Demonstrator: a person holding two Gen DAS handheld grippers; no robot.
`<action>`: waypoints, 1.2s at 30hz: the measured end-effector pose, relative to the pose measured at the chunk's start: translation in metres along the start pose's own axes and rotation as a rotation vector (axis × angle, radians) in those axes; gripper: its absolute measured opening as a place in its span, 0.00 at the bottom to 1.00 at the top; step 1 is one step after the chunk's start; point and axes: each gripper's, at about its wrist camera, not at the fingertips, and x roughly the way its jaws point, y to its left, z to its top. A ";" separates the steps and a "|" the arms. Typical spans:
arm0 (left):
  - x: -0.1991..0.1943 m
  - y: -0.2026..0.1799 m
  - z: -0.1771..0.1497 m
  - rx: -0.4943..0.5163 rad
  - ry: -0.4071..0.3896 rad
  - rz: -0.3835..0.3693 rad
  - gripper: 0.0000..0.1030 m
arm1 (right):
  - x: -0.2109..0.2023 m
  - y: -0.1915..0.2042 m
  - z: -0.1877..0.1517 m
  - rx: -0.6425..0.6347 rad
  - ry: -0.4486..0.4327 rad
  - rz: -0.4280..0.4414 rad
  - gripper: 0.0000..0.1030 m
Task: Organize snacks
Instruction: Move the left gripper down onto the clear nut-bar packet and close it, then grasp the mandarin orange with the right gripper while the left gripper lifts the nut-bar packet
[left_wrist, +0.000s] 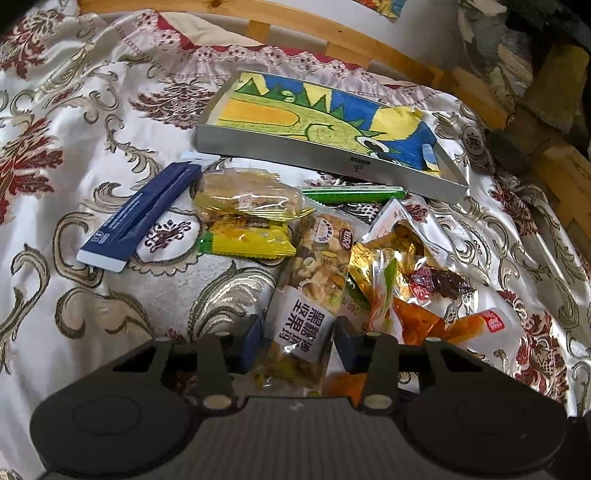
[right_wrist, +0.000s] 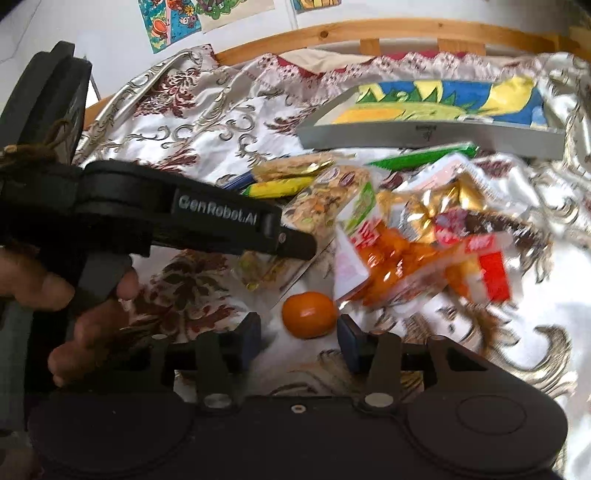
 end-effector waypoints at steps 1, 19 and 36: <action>0.000 0.001 0.000 -0.004 0.001 -0.002 0.46 | 0.000 0.001 0.000 -0.007 -0.003 -0.003 0.50; 0.003 -0.006 -0.005 0.026 0.005 0.034 0.42 | 0.002 -0.002 0.004 -0.011 -0.018 -0.036 0.34; -0.037 0.001 -0.014 -0.256 0.106 -0.083 0.38 | -0.071 0.002 0.002 -0.052 -0.133 -0.114 0.34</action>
